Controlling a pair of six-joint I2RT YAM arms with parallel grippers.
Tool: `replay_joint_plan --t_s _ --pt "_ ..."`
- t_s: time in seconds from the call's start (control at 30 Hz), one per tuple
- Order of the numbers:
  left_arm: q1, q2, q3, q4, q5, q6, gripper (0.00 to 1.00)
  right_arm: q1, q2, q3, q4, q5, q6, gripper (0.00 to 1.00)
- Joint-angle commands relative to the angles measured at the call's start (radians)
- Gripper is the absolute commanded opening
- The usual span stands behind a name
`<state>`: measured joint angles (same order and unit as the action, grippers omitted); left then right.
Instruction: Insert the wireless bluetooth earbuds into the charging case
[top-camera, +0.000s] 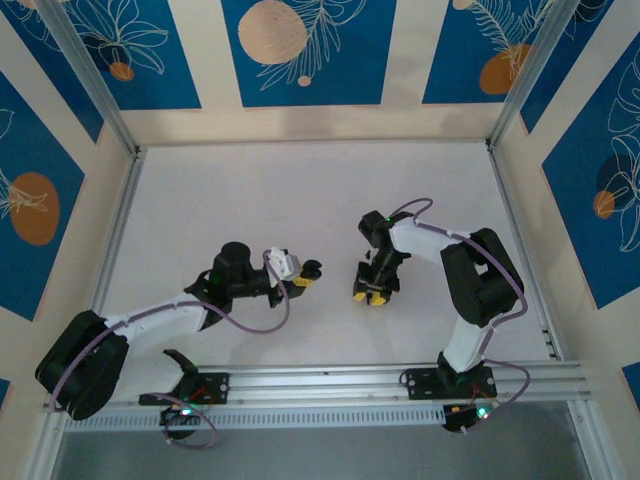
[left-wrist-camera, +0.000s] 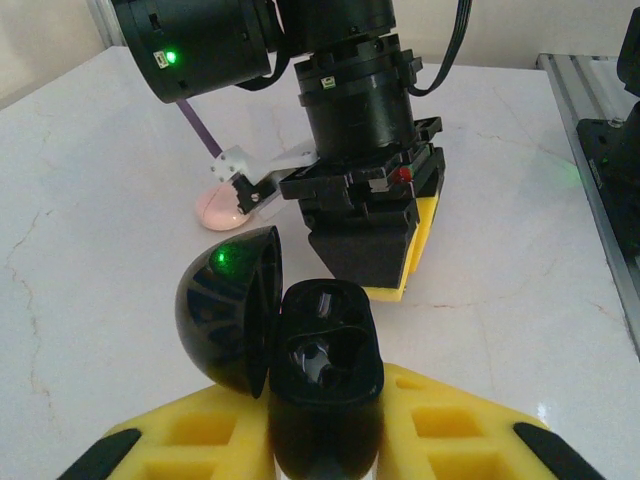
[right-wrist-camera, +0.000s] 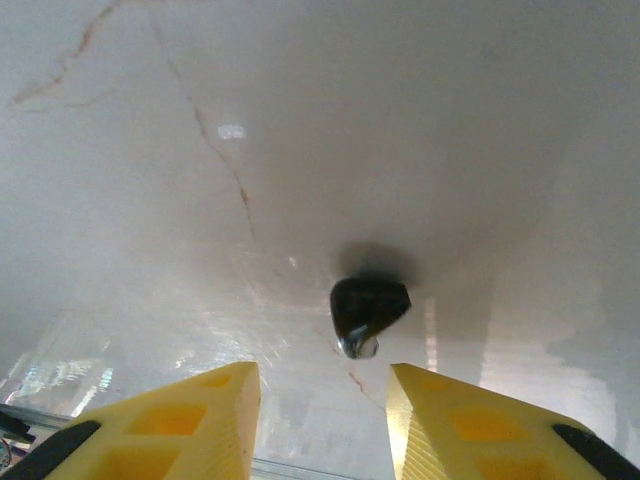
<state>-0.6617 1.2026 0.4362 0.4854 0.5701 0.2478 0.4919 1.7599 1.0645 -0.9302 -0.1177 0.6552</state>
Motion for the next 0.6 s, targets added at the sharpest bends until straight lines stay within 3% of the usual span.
replay_joint_plan --t_s 0.0,0.57 --pt "-0.009 -0.019 0.008 -0.013 -0.001 0.031 0.25 0.002 -0.033 0.052 -0.077 0.033 -0.015 0.40" --pt "-0.009 -0.029 0.012 -0.038 -0.015 0.034 0.25 -0.020 0.076 0.129 -0.096 0.071 -0.134 0.39"
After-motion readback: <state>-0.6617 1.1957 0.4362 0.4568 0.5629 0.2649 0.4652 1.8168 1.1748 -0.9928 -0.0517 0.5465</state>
